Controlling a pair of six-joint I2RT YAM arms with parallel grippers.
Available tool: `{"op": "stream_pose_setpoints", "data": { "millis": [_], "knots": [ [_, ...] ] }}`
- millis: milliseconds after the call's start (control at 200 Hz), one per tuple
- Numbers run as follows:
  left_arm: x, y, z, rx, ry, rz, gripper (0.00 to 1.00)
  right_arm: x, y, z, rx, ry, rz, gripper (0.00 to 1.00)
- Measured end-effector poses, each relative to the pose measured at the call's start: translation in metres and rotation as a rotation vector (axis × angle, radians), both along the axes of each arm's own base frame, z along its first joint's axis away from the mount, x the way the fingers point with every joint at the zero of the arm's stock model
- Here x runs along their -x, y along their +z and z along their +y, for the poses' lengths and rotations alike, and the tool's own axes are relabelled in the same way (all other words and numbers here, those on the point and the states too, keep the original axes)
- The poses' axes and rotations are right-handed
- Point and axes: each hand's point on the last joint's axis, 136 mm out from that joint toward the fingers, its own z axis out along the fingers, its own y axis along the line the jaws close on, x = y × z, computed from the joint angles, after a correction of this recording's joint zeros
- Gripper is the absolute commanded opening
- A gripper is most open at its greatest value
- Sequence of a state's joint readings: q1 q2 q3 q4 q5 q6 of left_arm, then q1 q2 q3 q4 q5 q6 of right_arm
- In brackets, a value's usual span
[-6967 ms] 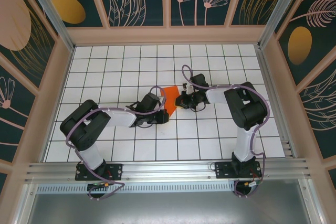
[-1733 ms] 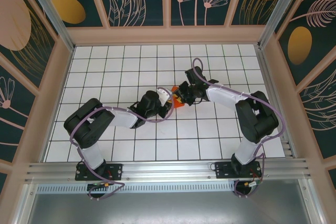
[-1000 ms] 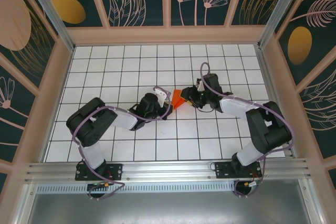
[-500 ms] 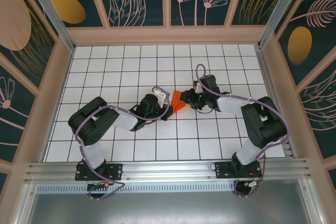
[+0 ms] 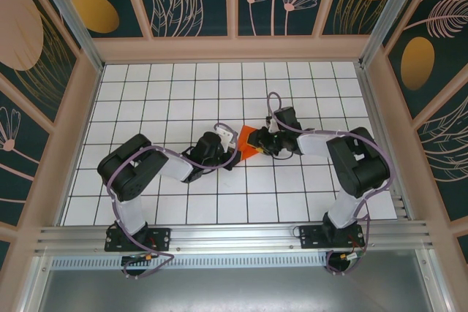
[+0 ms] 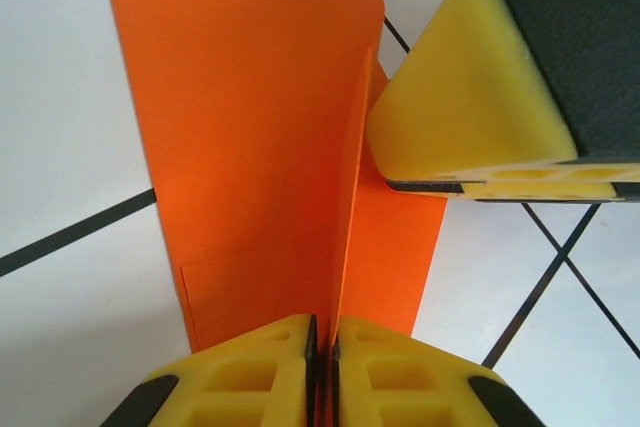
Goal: Fold a paper plane with a square sheet of paper (pick it up from the middle)
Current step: Fourth fold the wing at the center of the table.
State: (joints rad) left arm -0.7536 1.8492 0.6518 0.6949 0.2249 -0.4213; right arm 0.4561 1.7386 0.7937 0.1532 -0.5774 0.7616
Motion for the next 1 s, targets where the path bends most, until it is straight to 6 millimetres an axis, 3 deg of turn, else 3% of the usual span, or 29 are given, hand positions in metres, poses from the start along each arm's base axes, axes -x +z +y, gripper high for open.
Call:
{"op": "stream_pose_setpoints", "data": {
  "millis": [180, 405, 650, 1001],
  "knots": [
    [0.001, 0.000, -0.001, 0.020, 0.009, 0.028, 0.18, 0.002, -0.012, -0.001, 0.014, -0.001, 0.030, 0.41],
    [-0.002, 0.001, -0.006, 0.045, 0.022, 0.055, 0.25, 0.002, -0.012, 0.000, 0.007, 0.003, 0.028, 0.46],
    [-0.006, 0.003, -0.010, 0.053, 0.032, 0.068, 0.13, 0.002, -0.011, 0.001, 0.003, 0.006, 0.028, 0.48],
    [-0.006, 0.005, -0.008, 0.125, 0.085, 0.157, 0.13, 0.002, -0.010, 0.002, 0.004, 0.015, 0.027, 0.52]
  ]
}}
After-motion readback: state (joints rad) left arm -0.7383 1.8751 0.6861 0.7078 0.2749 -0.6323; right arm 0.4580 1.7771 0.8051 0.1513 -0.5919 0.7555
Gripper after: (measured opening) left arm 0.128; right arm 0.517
